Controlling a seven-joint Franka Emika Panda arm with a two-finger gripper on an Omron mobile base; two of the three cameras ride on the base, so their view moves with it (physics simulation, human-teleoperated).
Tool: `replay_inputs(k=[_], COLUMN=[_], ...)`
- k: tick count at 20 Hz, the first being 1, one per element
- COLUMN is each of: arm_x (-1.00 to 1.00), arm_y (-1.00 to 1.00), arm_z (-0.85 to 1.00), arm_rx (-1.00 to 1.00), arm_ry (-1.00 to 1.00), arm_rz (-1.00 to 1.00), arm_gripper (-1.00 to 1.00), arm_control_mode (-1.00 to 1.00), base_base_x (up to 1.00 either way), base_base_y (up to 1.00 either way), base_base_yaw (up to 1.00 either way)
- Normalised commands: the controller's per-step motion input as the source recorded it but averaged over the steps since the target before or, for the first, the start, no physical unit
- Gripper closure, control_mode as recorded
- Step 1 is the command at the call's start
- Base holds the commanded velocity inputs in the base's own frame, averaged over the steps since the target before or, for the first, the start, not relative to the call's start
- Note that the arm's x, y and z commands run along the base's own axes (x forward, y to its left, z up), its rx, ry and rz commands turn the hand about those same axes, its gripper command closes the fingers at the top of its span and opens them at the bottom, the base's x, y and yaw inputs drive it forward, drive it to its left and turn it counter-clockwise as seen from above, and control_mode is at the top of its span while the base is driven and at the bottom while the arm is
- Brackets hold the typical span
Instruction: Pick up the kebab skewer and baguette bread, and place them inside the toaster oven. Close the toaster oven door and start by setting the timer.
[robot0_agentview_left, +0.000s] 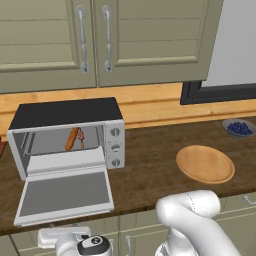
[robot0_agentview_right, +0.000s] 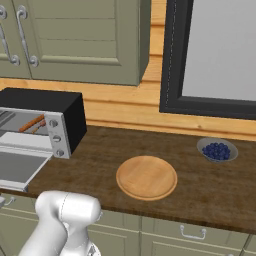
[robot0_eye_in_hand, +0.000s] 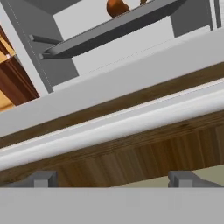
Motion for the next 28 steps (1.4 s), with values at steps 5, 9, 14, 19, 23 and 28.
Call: replay_inputs(k=[5, 9, 14, 19, 23, 28], arm_x=[0.14, 0.0, 0.0, 0.2, 0.25, 0.33], arm_y=[-0.01, 0.0, 0.0, 0.0, -0.06, -0.16], arm_z=[0.08, 0.22, 0.3, 0.29, 0.33, 0.28], arm_rx=[0.05, 0.0, 0.0, 0.0, 0.03, 0.05], arm_ry=[0.01, 0.0, 0.0, 0.0, 0.01, 0.02], arm_rz=[0.0, 0.0, 0.0, 0.0, 0.0, 0.0], arm_gripper=[-1.0, -1.0, -1.0, -1.0, -1.0, -1.0], arm_control_mode=[-1.0, -1.0, -1.0, -1.0, -1.0, -1.0], base_base_x=[0.0, 0.0, 0.0, 0.0, 0.0, 0.0], base_base_y=[0.0, 0.0, 0.0, 0.0, 0.0, 0.0], base_base_yaw=[0.0, 0.0, 0.0, 0.0, 0.0, 0.0])
